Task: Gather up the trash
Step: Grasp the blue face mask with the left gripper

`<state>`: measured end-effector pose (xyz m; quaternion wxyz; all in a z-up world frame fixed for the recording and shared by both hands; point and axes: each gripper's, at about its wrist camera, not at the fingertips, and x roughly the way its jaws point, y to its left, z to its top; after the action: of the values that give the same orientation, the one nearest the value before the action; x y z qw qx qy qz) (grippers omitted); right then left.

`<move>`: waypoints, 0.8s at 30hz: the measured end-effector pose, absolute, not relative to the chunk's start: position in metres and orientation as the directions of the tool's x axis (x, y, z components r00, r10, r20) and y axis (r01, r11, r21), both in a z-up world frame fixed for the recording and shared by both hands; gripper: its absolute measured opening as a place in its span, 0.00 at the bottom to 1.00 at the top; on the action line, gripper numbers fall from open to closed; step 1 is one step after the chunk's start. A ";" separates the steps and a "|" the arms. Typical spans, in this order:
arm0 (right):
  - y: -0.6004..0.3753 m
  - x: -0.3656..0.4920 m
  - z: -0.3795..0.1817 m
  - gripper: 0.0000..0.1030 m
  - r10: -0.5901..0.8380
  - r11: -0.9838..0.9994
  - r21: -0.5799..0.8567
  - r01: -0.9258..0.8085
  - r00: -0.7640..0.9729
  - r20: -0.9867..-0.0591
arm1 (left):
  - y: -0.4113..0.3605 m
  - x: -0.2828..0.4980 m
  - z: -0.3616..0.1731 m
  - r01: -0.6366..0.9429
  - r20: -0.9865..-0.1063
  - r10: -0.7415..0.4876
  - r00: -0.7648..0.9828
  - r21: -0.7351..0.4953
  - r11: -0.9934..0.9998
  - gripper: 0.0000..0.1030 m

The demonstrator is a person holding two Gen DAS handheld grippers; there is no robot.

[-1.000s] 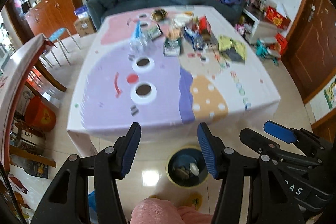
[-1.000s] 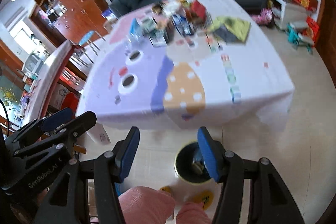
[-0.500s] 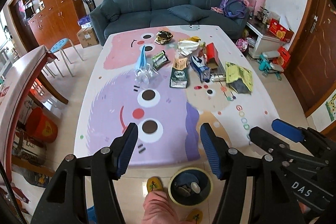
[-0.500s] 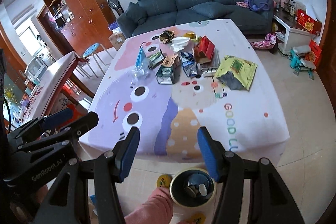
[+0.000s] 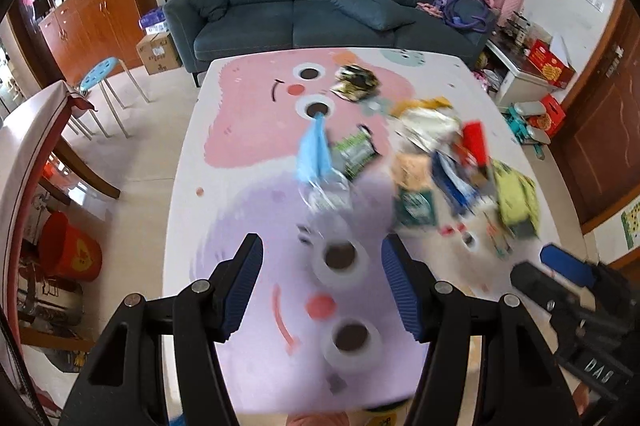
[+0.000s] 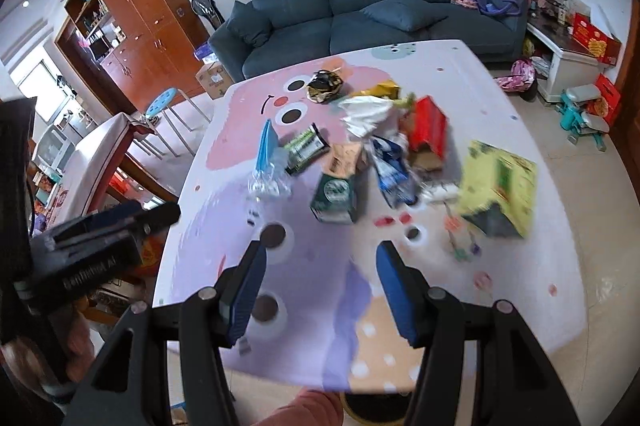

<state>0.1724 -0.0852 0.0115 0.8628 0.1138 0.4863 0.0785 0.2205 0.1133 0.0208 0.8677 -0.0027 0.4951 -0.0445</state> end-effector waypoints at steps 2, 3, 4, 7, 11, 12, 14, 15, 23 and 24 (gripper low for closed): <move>-0.074 0.198 0.003 0.56 0.245 0.961 0.276 -0.015 0.509 -0.825 | 0.124 0.251 0.014 0.075 -0.868 -0.095 0.488 -0.066 0.995 0.58; -0.070 0.206 -0.001 0.56 0.242 0.961 0.275 -0.012 0.509 -0.826 | 0.130 0.268 0.009 0.077 -0.872 -0.107 0.477 -0.079 0.994 0.58; -0.065 0.221 -0.006 0.56 0.234 0.963 0.271 -0.003 0.509 -0.828 | 0.134 0.284 0.003 0.082 -0.877 -0.120 0.465 -0.092 0.992 0.58; -0.056 0.251 -0.019 0.54 0.221 0.963 0.269 0.026 0.499 -0.838 | 0.140 0.326 -0.015 0.092 -0.892 -0.156 0.423 -0.129 0.987 0.58; -0.048 0.277 -0.035 0.52 0.206 0.961 0.268 0.065 0.477 -0.854 | 0.139 0.370 -0.044 0.103 -0.913 -0.219 0.344 -0.196 0.975 0.58; -0.046 0.281 -0.038 0.52 0.203 0.961 0.266 0.071 0.473 -0.857 | 0.136 0.378 -0.051 0.107 -0.917 -0.234 0.323 -0.211 0.972 0.58; -0.043 0.289 -0.045 0.52 0.192 0.963 0.258 0.082 0.462 -0.866 | 0.128 0.392 -0.066 0.117 -0.923 -0.259 0.283 -0.235 0.965 0.58; -0.042 0.291 -0.048 0.52 0.188 0.963 0.254 0.087 0.456 -0.870 | 0.123 0.397 -0.073 0.125 -0.927 -0.263 0.267 -0.237 0.963 0.58; -0.037 0.304 -0.070 0.52 0.180 0.963 0.244 0.112 0.403 -0.897 | 0.105 0.427 -0.118 0.143 -0.947 -0.245 0.210 -0.218 0.965 0.55; -0.036 0.306 -0.071 0.52 0.183 0.963 0.245 0.112 0.398 -0.899 | 0.107 0.429 -0.122 0.137 -0.946 -0.252 0.204 -0.227 0.964 0.45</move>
<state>0.3059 -0.0356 -0.0712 0.8253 0.1344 0.5480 0.0216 0.4286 0.1065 -0.1220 0.7744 -0.0465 0.6184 -0.1257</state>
